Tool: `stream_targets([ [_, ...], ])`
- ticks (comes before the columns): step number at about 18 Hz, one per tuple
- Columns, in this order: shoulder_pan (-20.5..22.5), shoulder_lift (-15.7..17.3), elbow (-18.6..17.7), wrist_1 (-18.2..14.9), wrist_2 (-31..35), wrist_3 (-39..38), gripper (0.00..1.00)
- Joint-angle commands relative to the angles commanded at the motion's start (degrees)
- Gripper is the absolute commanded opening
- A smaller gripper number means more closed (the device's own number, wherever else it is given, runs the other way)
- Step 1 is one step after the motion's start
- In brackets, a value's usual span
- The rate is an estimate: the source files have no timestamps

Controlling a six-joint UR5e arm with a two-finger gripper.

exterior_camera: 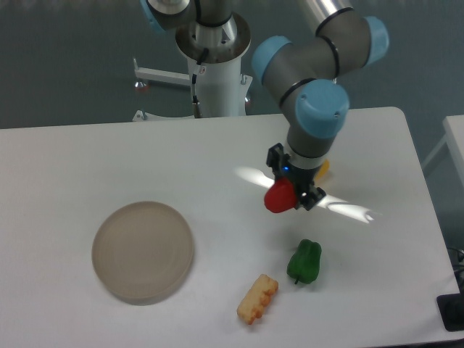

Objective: Place the red pepper on the table
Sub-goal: 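Lift the held red pepper and carry it toward the yellow pepper, then lower the red pepper onto the table beside the yellow pepper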

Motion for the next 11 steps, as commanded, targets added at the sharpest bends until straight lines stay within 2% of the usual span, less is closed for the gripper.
stream_targets([
  [8,-1.2,1.1,-6.7,12.5,-2.4,2.4,0.61],
  [11,-1.2,1.1,-7.6,13.5,-4.1,5.4,0.6],
])
